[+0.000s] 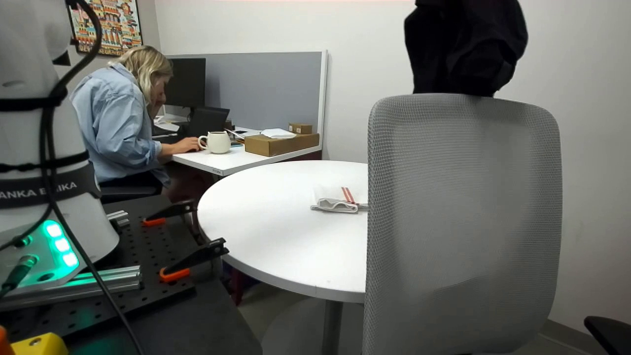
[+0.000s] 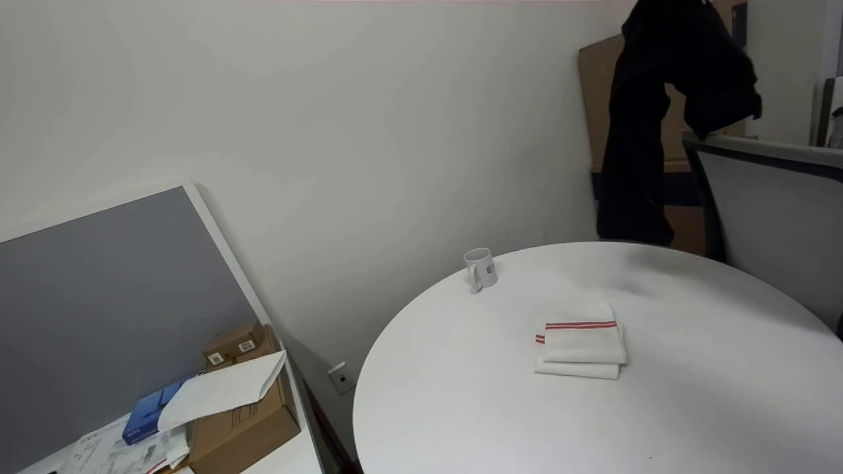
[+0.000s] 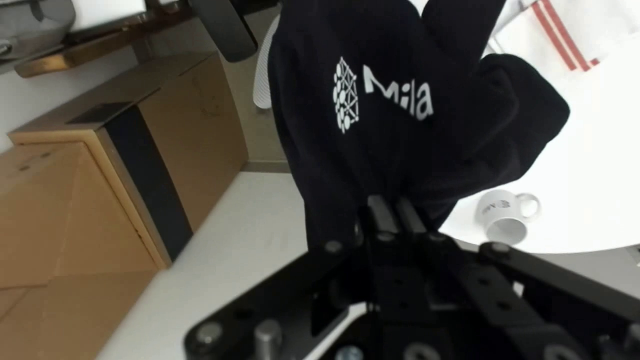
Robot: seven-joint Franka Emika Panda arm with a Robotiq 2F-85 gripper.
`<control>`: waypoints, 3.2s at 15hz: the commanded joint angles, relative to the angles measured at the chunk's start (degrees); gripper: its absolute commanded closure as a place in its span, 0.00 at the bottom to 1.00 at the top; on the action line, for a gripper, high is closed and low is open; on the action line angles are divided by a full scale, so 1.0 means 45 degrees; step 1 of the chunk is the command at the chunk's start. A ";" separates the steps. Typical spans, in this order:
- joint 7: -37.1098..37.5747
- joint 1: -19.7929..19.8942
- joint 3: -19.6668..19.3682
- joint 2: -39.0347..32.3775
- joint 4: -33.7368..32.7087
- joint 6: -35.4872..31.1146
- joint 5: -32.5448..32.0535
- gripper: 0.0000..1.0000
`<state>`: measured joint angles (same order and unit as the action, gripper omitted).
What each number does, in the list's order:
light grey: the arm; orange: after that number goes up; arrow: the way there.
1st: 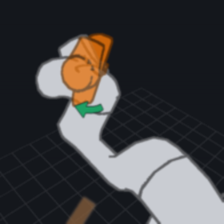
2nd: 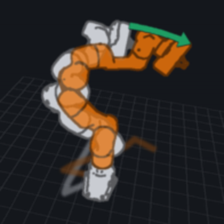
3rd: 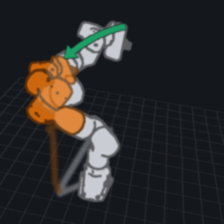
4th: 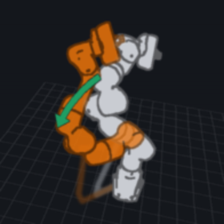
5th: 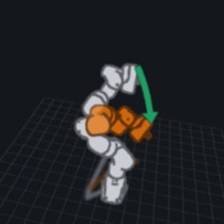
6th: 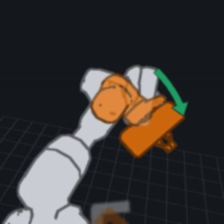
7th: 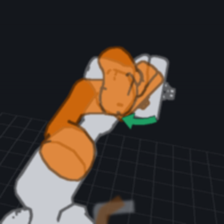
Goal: Hang the black cloth on the back of the chair
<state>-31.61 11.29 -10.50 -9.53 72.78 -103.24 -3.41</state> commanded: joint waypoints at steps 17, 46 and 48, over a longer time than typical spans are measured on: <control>-0.1015 0.1954 -0.0747 -0.1903 -0.1393 0.1537 -0.0269 0.47; 0.4260 -0.1608 0.2071 0.0161 0.7942 -0.5774 0.1160 0.00; 0.4400 -0.1753 0.2120 0.0359 0.8697 -0.6240 0.1143 0.00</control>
<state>-11.81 3.60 -0.76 -7.89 112.08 -131.50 1.71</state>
